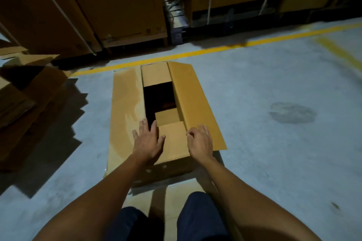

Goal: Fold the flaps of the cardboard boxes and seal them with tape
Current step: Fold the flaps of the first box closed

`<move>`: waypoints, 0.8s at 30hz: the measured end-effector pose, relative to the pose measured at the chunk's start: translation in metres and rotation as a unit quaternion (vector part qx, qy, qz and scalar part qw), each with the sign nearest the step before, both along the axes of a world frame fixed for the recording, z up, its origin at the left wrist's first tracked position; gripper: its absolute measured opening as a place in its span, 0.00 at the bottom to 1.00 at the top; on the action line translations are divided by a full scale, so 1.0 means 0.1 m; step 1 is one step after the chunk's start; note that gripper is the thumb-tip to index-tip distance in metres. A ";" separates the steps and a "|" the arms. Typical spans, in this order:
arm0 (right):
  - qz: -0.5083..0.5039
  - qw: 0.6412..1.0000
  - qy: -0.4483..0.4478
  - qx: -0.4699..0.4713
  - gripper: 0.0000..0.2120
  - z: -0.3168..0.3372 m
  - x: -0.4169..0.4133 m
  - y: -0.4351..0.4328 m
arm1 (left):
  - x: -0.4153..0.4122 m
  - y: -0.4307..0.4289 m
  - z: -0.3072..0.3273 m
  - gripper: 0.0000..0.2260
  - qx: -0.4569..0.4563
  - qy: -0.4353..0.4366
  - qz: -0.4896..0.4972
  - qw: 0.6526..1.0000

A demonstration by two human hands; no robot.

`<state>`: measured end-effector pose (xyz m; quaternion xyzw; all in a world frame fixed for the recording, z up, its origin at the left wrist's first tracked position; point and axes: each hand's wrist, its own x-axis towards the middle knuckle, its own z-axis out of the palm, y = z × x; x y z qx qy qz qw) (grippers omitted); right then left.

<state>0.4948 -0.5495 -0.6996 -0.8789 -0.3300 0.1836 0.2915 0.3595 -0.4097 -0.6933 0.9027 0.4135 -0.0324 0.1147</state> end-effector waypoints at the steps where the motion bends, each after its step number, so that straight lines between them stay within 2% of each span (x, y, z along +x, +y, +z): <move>1: 0.002 1.000 0.015 -0.002 0.16 0.00 0.04 0.03 | 0.04 0.02 0.01 0.31 0.004 0.002 -0.005 1.000; 3: -0.007 0.999 0.051 -0.015 0.26 0.00 0.15 0.11 | 0.16 0.06 0.01 0.30 0.007 0.013 -0.017 1.000; 8: -0.071 0.987 0.078 -0.124 0.34 0.05 0.48 0.24 | 0.35 0.22 -0.03 0.29 -0.005 -0.006 0.012 1.000; 11: -0.133 0.966 0.146 -0.165 0.49 0.06 0.69 0.22 | 0.28 0.33 -0.16 0.29 -0.004 0.009 0.023 1.000; 13: -0.149 0.959 0.181 -0.159 0.54 0.09 0.79 0.19 | 0.20 0.36 -0.22 0.30 0.004 0.010 0.008 1.000; 16: -0.161 0.962 0.150 -0.162 0.51 0.18 0.86 0.21 | 0.16 0.39 -0.21 0.31 -0.026 -0.036 0.017 0.999; 19: -0.186 0.964 0.108 -0.157 0.44 0.33 0.86 0.22 | 0.15 0.41 -0.14 0.32 -0.070 -0.100 0.023 0.992; 24: -0.172 0.980 0.041 -0.087 0.29 0.71 0.82 0.17 | 0.02 0.46 0.00 0.31 -0.118 -0.164 0.029 0.979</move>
